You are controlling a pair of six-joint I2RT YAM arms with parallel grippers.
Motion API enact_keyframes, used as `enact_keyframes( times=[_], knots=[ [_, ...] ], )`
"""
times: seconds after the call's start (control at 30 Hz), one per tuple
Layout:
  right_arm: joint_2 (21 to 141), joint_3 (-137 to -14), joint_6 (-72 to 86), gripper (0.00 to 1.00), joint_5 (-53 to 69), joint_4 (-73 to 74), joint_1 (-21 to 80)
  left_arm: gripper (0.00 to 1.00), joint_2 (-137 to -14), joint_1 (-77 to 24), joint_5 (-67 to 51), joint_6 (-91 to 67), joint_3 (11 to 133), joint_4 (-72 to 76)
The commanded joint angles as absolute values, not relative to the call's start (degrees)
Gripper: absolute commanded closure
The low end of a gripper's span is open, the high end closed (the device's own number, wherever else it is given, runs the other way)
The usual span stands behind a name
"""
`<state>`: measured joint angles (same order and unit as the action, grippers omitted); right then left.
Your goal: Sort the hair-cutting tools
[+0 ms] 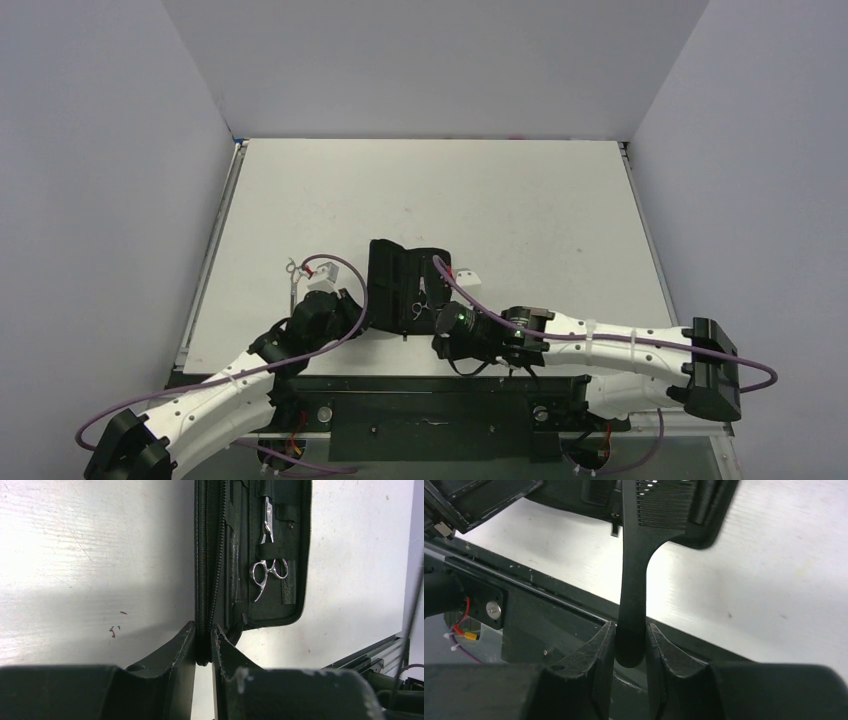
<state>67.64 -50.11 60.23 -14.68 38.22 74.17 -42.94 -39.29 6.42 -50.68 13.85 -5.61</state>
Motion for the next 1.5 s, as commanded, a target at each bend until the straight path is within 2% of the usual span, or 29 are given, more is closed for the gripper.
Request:
enact_keyframes(
  times=[0.0, 0.3, 0.53, 0.8, 1.1, 1.47],
  knots=[
    [73.39, -52.05, 52.02, 1.0, -7.56, 26.23, 73.14, 0.89, -40.31, -39.21, 5.08, -51.1, 12.8, -2.3],
    [81.37, -51.38, 49.42, 1.0, 8.13, 13.25, 70.11, 0.95, -39.25, -39.16, 4.38, -50.2, 12.98, -1.94],
    [84.18, -49.14, 51.96, 1.0, 15.61, 6.16, 68.42, 0.98, -39.89, -39.14, 4.03, -49.79, 13.18, -2.99],
    [84.65, -44.96, 56.55, 1.0, 18.79, -1.77, 66.93, 1.0, -38.2, -39.17, 5.25, -49.7, 13.22, -4.91],
    [81.87, -40.43, 58.43, 1.0, 18.6, -3.95, 66.59, 1.0, -38.0, -39.16, 6.59, -49.81, 13.18, -6.01],
    [85.67, -40.96, 59.63, 1.0, 22.25, -8.48, 64.51, 1.0, -37.8, -39.24, 6.31, -50.08, 13.14, -5.4]
  ],
)
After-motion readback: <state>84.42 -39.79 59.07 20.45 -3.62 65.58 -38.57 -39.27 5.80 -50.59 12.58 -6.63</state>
